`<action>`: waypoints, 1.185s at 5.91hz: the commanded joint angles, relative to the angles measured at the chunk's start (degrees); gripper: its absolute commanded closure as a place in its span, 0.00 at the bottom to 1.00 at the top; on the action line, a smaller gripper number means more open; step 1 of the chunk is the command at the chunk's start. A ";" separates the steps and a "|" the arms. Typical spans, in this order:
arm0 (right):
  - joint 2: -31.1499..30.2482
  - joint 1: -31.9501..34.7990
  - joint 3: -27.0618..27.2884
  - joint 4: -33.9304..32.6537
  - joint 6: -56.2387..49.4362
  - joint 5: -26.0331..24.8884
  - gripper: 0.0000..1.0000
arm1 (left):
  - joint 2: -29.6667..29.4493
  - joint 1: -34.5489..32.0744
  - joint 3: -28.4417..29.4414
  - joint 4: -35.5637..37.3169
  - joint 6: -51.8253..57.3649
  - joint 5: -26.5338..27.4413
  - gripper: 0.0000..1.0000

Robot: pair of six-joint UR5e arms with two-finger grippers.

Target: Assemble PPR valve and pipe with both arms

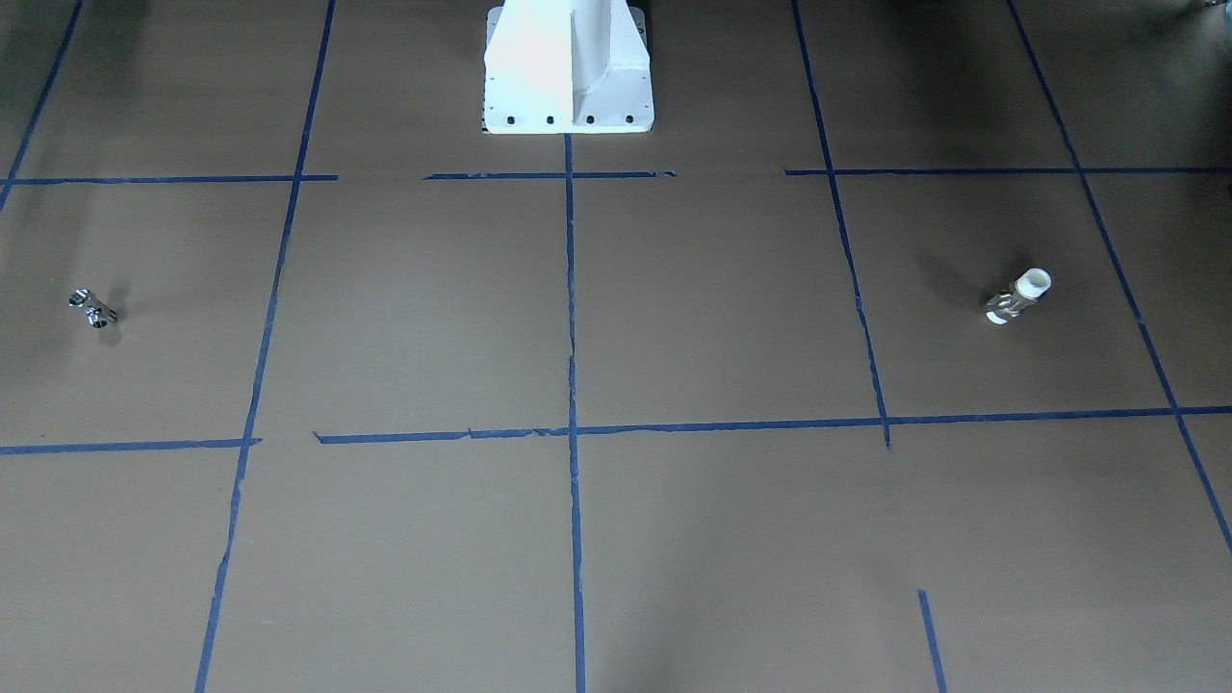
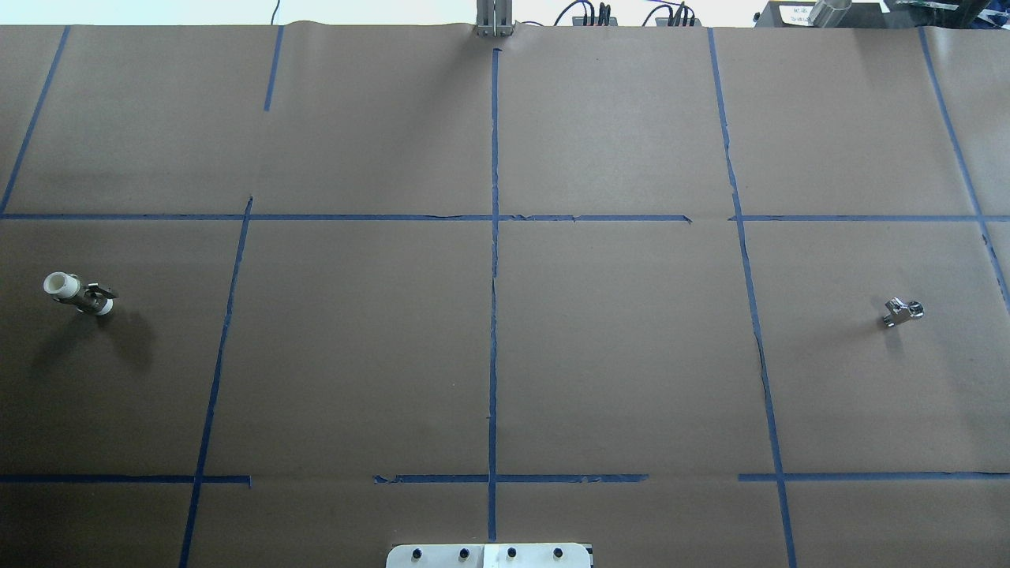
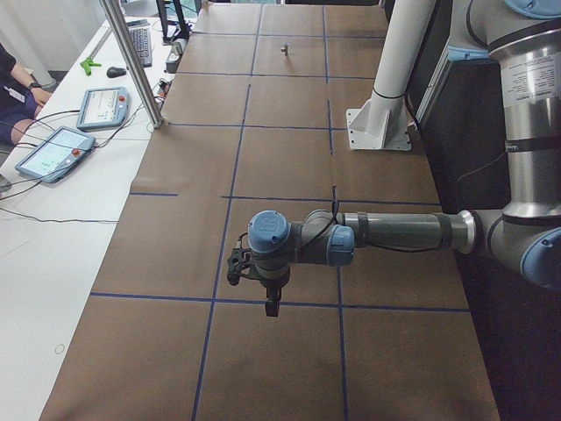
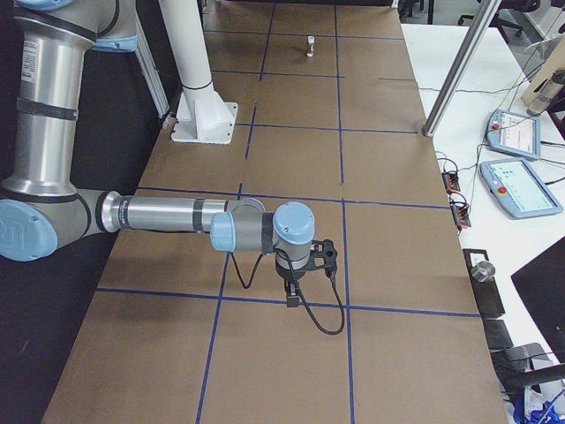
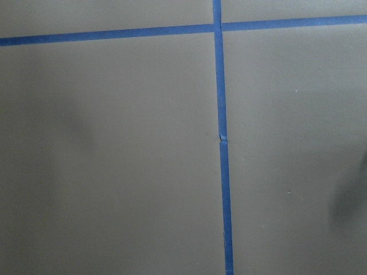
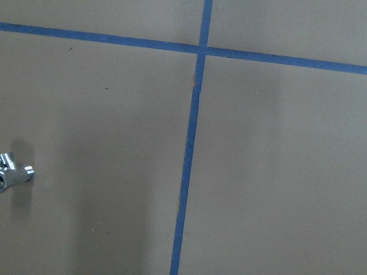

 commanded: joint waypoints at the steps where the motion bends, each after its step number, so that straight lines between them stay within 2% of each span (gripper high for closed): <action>1: -0.17 -0.09 0.00 0.12 0.00 0.04 0.00 | 0.16 0.00 0.16 -0.23 0.00 -0.10 0.00; 4: -0.17 -0.27 0.09 0.12 0.09 0.13 0.00 | -0.44 0.26 -0.54 -0.41 -0.70 -0.27 0.00; 5: -0.17 -0.27 0.09 0.12 0.09 0.56 0.00 | -3.84 0.35 -0.28 -0.93 -0.53 -0.19 0.00; 6: -0.17 -0.27 0.09 0.21 0.00 0.65 0.00 | -5.27 0.35 0.77 -1.11 -0.61 -0.19 0.00; 7: -0.17 -0.27 0.09 0.21 0.09 0.66 0.00 | -5.72 0.44 -0.61 -2.50 -0.35 -0.62 0.00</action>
